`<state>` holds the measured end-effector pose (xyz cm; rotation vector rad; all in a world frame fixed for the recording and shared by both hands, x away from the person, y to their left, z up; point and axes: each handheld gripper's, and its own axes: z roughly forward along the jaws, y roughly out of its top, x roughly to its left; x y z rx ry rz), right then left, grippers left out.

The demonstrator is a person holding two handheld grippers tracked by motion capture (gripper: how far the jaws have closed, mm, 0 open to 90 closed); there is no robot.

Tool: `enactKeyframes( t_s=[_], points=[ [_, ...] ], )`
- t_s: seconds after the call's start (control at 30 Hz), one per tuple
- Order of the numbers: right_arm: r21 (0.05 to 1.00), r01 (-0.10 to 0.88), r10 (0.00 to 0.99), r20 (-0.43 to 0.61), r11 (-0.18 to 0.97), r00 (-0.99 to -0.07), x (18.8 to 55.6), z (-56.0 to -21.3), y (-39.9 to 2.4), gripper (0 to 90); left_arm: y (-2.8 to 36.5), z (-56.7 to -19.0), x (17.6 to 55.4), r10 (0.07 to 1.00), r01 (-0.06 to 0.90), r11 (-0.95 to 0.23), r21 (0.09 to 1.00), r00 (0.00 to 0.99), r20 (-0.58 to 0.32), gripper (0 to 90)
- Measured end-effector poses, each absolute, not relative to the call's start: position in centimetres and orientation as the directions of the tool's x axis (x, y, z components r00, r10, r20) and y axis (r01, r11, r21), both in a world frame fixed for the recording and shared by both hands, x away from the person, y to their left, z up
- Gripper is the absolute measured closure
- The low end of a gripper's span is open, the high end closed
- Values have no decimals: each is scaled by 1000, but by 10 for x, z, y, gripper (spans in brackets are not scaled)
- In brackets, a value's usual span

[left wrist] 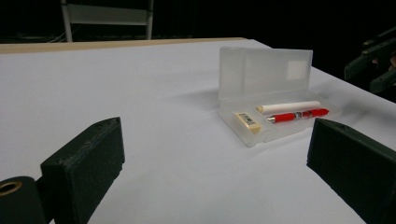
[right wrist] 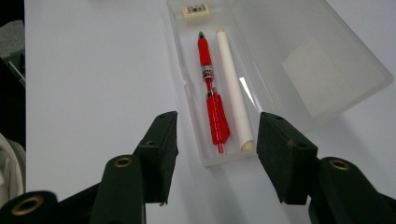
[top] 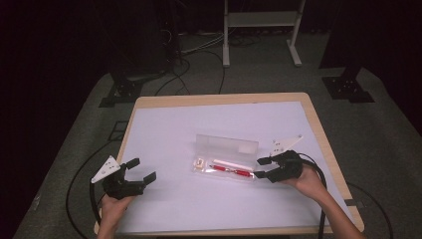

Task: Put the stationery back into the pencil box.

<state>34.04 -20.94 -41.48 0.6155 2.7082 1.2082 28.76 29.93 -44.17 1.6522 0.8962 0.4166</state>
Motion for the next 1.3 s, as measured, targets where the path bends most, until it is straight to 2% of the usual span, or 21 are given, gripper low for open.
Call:
enactKeyframes(
  t_s=[0.7, 1.03, 1.3],
  points=[
    [728, 359, 457, 71, 584, -886, 327, -427, -238, 451, 298, -442, 287, 739, 335, -57, 940, 648, -186, 35],
    [737, 391, 488, 94, 552, -868, 314, -440, -253, 441, 298, -442, 287, 738, 336, -57, 940, 649, -187, 36],
    [763, 426, 553, 108, 487, -826, 292, -455, -267, 405, 296, -442, 287, 736, 336, -54, 940, 650, -190, 35]
  ],
)
